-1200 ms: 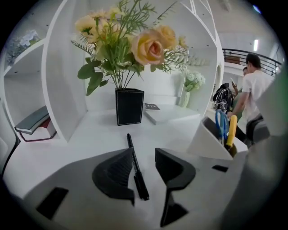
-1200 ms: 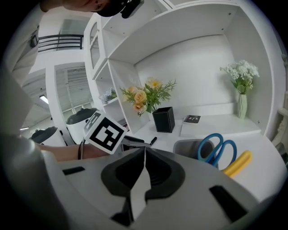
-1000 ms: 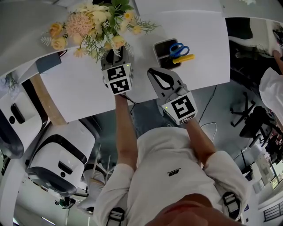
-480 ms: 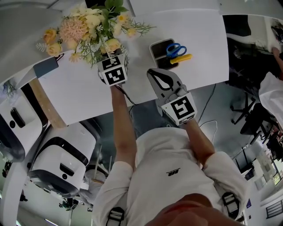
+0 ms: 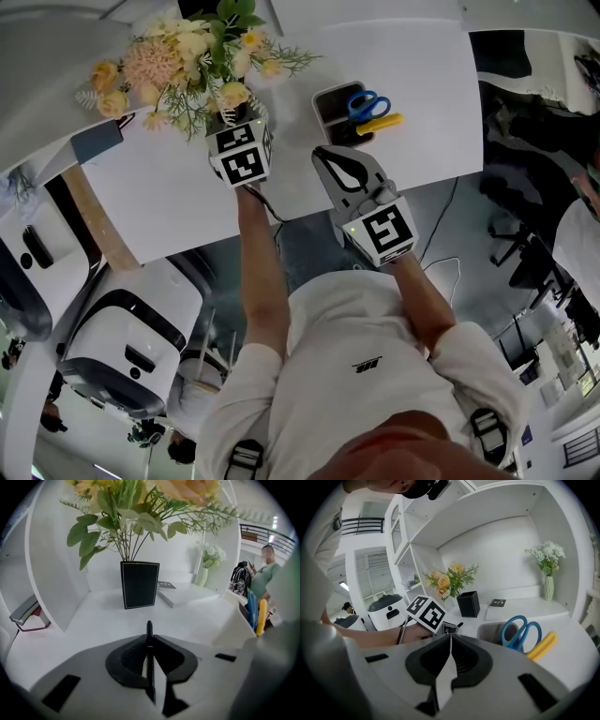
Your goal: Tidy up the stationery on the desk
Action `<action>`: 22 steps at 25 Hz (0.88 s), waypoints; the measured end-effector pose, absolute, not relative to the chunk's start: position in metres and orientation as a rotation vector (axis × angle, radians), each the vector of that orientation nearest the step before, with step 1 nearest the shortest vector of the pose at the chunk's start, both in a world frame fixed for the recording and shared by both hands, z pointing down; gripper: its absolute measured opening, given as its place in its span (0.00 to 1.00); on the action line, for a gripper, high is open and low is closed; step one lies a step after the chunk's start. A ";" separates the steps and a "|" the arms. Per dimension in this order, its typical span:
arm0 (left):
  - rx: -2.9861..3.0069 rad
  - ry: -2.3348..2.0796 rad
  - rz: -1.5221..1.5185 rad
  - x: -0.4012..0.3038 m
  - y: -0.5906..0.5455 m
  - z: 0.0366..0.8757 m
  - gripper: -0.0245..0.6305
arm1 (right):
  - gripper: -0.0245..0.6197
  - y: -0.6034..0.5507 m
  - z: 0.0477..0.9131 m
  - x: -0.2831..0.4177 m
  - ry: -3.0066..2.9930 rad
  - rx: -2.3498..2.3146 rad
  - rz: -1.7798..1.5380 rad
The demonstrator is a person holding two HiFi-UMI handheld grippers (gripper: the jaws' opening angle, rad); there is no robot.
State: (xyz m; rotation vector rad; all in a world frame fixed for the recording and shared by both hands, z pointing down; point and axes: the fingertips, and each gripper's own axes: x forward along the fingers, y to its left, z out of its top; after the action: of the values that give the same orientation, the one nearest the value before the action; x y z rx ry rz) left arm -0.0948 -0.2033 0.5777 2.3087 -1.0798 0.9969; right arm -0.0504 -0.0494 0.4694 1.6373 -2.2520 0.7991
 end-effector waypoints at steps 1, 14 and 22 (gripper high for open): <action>2.315 -1.080 0.979 -0.095 -0.201 0.573 0.04 | 0.04 -0.048 0.469 -0.050 -2.255 1.629 0.796; 2.388 -1.062 0.765 -0.082 -0.146 0.500 0.04 | 0.04 -0.034 0.461 -0.031 -2.283 1.626 0.779; 2.462 -1.024 0.477 -0.053 -0.131 0.439 0.04 | 0.04 -0.021 0.462 -0.003 -2.257 1.664 0.758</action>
State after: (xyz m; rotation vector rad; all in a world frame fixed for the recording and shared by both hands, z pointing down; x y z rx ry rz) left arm -0.0534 -0.1306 0.4386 2.4623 -1.0238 0.4773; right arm -0.0030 -0.0210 0.4621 1.6644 -2.2571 0.7580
